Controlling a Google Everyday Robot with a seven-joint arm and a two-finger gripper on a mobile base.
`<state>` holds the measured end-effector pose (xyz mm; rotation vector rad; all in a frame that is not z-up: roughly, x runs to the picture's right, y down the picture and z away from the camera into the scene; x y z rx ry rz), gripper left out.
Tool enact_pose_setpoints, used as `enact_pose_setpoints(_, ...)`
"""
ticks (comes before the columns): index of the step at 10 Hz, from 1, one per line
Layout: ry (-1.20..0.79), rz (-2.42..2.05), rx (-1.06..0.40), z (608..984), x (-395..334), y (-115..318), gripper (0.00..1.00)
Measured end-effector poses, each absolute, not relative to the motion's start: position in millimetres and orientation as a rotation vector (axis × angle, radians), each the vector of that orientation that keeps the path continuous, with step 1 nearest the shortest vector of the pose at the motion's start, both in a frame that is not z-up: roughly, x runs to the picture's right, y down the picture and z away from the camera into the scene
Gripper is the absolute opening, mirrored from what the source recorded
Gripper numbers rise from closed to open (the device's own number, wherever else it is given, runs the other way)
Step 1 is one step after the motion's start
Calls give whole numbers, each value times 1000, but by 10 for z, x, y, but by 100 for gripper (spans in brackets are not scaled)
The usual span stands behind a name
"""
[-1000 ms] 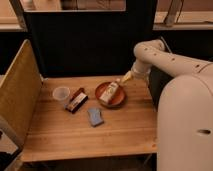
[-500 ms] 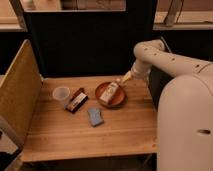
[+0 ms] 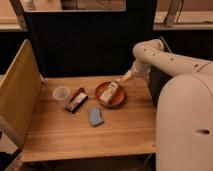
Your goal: Drag the ceramic bowl in a circle
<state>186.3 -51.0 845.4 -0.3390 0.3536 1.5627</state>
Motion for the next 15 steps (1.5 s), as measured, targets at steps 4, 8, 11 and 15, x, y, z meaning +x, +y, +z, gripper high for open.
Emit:
enact_pose_setpoints(4,303,1439,-177,8660,1479,-633,80)
enact_pose_setpoints(8,477,1383,-120,8953,1581,-193,80)
enact_pose_setpoints(11,590,1424,-73,8832,1802,-218,80)
enact_pose_setpoints(15,681,1504,-170,8861,1847,-8,80)
